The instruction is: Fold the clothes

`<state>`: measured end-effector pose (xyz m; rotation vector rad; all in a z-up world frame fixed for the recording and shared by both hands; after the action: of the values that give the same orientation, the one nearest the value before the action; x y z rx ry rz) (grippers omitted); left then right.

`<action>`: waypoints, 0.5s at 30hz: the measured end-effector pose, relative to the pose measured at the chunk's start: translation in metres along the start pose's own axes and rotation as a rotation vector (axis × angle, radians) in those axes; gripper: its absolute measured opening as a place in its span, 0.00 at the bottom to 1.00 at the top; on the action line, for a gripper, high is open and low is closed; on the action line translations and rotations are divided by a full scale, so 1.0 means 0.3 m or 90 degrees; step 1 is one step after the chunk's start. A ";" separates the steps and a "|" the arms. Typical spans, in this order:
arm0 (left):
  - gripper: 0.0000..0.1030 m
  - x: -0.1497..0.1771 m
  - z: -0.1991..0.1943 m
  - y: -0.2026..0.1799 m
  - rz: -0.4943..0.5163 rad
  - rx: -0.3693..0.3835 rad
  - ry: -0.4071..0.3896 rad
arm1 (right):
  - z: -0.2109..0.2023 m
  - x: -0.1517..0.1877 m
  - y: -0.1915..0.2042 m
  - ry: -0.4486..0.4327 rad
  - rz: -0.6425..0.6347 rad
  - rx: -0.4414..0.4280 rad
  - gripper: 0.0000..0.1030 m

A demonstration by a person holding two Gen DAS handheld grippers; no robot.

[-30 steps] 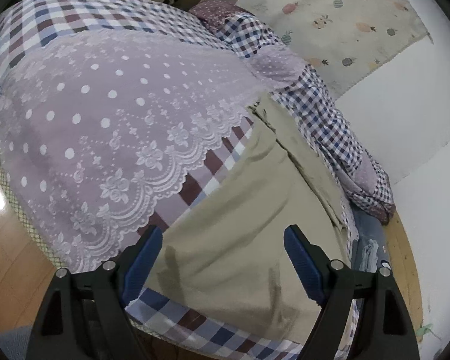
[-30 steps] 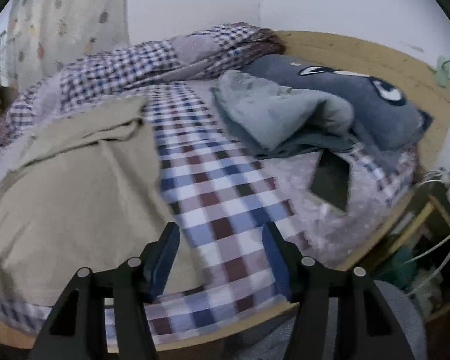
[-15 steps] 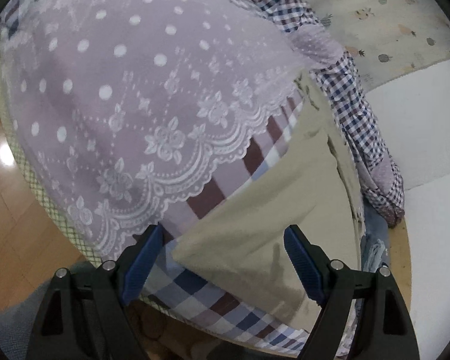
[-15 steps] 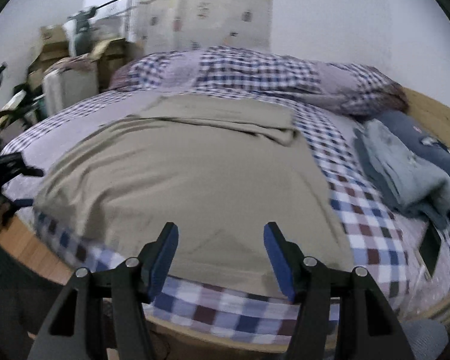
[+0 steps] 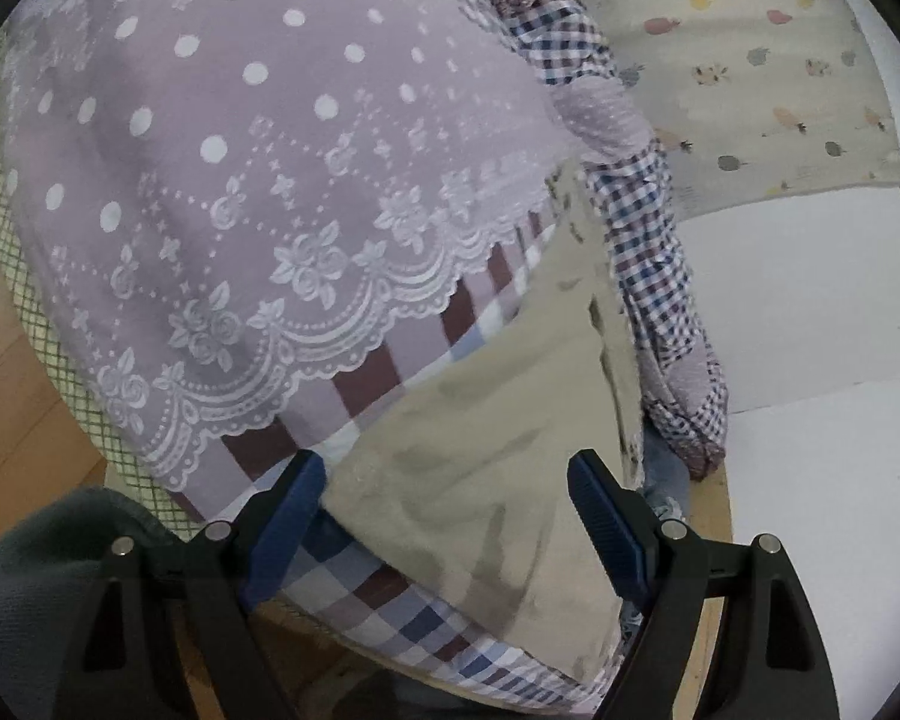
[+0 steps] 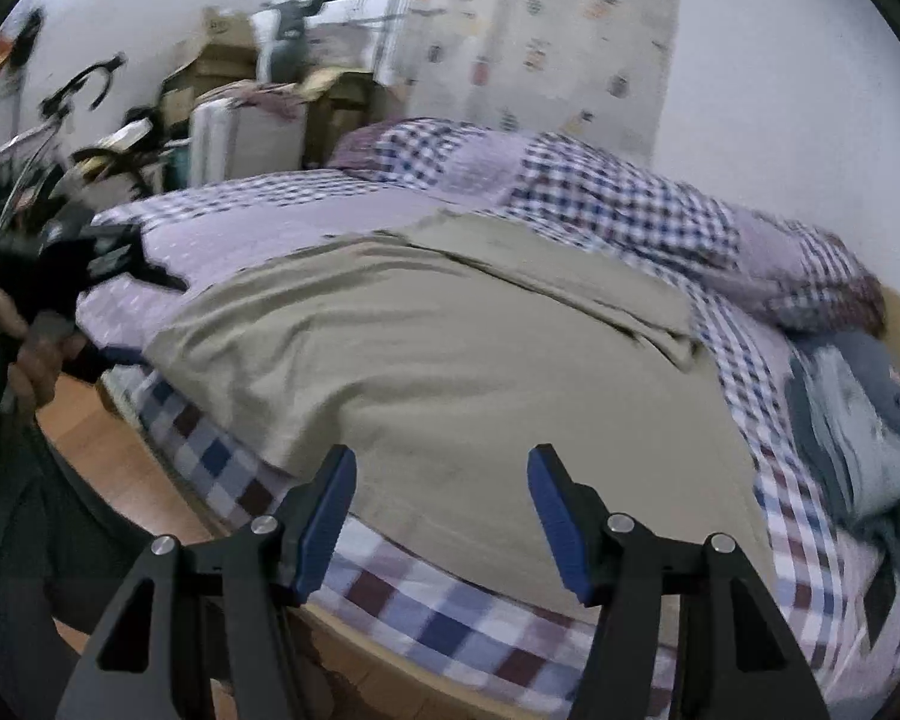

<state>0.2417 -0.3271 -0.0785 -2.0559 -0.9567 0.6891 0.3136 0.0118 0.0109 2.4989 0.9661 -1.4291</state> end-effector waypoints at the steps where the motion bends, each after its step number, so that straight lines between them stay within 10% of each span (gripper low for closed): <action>1: 0.84 -0.003 0.000 -0.002 0.002 0.001 0.001 | 0.009 -0.004 0.027 -0.004 -0.018 -0.002 0.61; 15: 0.82 0.033 0.023 0.019 0.023 -0.028 0.047 | 0.080 -0.065 0.240 -0.035 -0.119 -0.017 0.74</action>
<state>0.2446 -0.3189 -0.0886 -2.1267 -0.9022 0.6111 0.3300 -0.0638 -0.0019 2.3906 1.2273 -1.5151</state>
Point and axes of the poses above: each gripper's, at about its wrist camera, not at the fingertips, and z roughly the way its jaws point, y to its left, x to its underside, the point moved 7 cm from there along z, roughly the way its jaws point, and after that the axes turned 4 degrees about -x, right-handed, at the moved point
